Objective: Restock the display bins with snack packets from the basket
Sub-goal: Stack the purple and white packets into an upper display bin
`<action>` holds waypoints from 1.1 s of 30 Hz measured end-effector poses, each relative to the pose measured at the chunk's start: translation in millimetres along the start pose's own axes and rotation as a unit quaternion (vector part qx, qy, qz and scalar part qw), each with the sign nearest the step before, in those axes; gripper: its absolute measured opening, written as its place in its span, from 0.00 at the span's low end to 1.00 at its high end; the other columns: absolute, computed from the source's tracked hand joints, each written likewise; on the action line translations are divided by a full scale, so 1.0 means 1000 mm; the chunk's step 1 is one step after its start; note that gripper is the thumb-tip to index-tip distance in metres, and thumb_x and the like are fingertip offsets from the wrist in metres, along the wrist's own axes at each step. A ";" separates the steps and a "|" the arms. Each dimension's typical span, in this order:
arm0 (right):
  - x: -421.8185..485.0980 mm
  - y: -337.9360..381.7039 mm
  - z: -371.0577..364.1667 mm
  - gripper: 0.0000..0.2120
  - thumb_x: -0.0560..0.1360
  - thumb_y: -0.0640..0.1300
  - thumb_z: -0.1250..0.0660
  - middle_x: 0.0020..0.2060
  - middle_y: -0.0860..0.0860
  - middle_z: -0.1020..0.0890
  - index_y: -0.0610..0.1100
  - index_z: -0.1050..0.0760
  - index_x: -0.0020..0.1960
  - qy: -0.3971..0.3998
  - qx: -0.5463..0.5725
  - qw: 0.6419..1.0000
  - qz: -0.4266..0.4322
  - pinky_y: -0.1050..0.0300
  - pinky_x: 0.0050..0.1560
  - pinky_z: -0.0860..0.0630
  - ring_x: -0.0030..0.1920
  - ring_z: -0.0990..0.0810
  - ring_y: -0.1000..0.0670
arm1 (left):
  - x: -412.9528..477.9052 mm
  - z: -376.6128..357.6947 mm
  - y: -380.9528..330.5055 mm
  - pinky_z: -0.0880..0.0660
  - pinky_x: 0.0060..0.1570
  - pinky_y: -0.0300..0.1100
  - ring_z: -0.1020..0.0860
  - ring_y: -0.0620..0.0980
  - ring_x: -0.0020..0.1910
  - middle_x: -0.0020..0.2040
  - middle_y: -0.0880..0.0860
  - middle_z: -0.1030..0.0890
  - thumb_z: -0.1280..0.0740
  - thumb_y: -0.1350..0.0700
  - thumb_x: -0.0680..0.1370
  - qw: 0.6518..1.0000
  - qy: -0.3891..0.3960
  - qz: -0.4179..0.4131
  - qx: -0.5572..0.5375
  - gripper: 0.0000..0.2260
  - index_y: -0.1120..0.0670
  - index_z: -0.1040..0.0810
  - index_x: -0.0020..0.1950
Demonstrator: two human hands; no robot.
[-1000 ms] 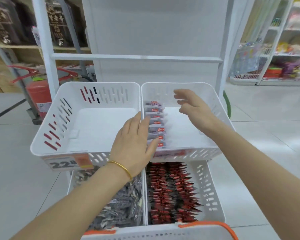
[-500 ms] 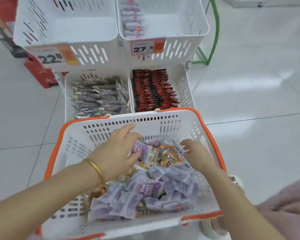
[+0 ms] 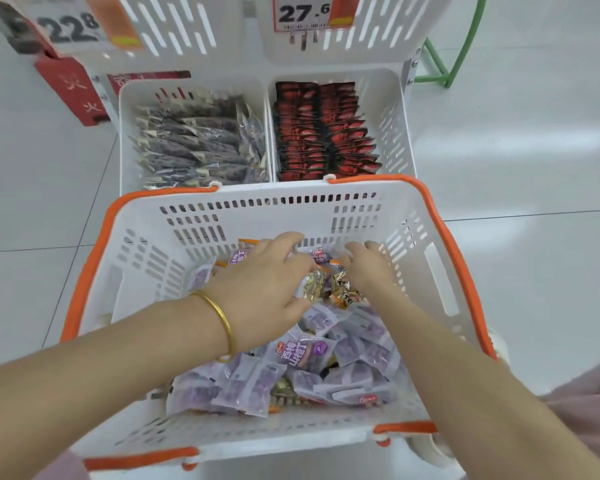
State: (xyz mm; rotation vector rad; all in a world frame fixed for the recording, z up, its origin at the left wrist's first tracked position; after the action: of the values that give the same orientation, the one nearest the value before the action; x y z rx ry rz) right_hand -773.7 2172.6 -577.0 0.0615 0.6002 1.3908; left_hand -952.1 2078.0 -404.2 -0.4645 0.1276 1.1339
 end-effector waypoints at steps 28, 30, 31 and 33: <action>-0.100 0.071 0.130 0.18 0.77 0.48 0.35 0.27 0.50 0.30 0.35 0.26 0.35 0.057 0.330 0.925 0.181 0.64 0.30 0.37 0.28 0.33 0.55 | 0.012 0.039 0.003 0.41 0.68 0.42 0.40 0.50 0.72 0.74 0.52 0.41 0.31 0.48 0.75 0.985 -0.089 0.038 -0.143 0.35 0.53 0.46 0.75; -0.105 0.086 0.148 0.17 0.77 0.48 0.35 0.30 0.47 0.28 0.34 0.24 0.40 0.078 0.334 0.923 0.173 0.63 0.31 0.34 0.29 0.31 0.54 | 0.015 0.048 0.003 0.35 0.65 0.44 0.34 0.53 0.68 0.72 0.53 0.37 0.28 0.49 0.72 0.979 -0.115 0.034 -0.166 0.37 0.52 0.45 0.75; -0.108 0.091 0.157 0.13 0.77 0.48 0.34 0.33 0.46 0.24 0.37 0.23 0.43 0.098 0.344 0.919 0.164 0.60 0.34 0.30 0.32 0.26 0.53 | 0.016 0.053 0.003 0.32 0.62 0.44 0.29 0.54 0.63 0.70 0.54 0.34 0.27 0.49 0.71 0.975 -0.125 0.035 -0.178 0.38 0.53 0.44 0.75; -0.110 0.097 0.170 0.10 0.75 0.44 0.32 0.47 0.44 0.17 0.45 0.23 0.56 0.171 0.372 0.901 0.141 0.51 0.45 0.24 0.43 0.19 0.47 | 0.015 0.063 0.003 0.30 0.50 0.40 0.25 0.52 0.52 0.64 0.53 0.30 0.26 0.50 0.70 0.969 -0.130 0.044 -0.203 0.39 0.53 0.43 0.74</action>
State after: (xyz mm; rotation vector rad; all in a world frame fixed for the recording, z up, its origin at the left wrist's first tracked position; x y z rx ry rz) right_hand -794.1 2141.0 -356.0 0.5434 1.4469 1.3844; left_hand -957.5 2118.1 -353.1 -0.6714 -0.3234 1.3021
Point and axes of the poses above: each hand's wrist, its own x-axis towards the middle knuckle, its own z-axis out of the back of the hand, y = z × x, the point moved 2 cm from there along x, towards the middle knuckle
